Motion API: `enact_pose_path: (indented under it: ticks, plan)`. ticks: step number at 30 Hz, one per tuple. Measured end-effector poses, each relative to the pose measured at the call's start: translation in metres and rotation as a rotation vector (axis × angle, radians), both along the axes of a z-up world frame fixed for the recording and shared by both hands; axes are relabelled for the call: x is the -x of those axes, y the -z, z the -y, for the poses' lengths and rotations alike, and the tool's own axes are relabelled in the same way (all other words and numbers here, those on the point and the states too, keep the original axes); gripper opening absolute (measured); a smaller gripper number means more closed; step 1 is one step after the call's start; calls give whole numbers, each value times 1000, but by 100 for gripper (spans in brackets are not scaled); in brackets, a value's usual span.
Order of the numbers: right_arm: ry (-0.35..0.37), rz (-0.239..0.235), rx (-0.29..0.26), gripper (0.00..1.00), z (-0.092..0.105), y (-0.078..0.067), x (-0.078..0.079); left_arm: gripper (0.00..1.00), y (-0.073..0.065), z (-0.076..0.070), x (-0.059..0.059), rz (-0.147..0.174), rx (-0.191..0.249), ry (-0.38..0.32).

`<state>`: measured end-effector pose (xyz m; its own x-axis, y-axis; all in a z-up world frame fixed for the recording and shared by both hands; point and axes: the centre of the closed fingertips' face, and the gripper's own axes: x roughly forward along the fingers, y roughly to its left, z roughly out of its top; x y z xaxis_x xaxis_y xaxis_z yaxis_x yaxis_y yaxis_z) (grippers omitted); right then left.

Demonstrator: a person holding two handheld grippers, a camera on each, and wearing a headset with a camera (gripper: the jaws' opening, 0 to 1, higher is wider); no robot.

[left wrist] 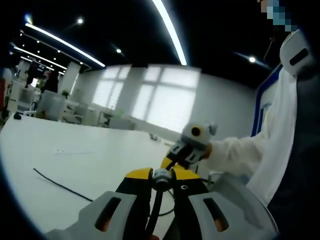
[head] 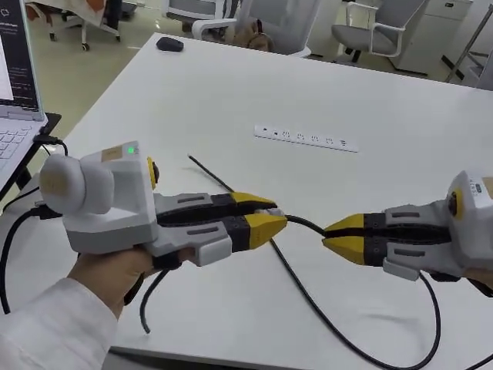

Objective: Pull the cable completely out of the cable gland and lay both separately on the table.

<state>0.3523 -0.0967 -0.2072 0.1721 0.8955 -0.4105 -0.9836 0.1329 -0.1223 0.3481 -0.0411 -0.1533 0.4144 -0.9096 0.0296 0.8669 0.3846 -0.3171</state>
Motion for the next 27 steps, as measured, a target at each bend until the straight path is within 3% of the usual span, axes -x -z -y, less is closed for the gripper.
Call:
enact_pose_path:
  ticks: [5, 12, 27]
  plan:
    - [21, -17, 30, 2, 7, 13, -2, 17, -3, 0, 1, 1, 15, 2]
    - [51, -51, 28, 2, 15, 23, -4, 17, -4, -3, -1, -3, 26, -10]
    - [109, -113, 46, 3, 32, 50, -7, 17, 1, -1, -1, -11, 3, -4]
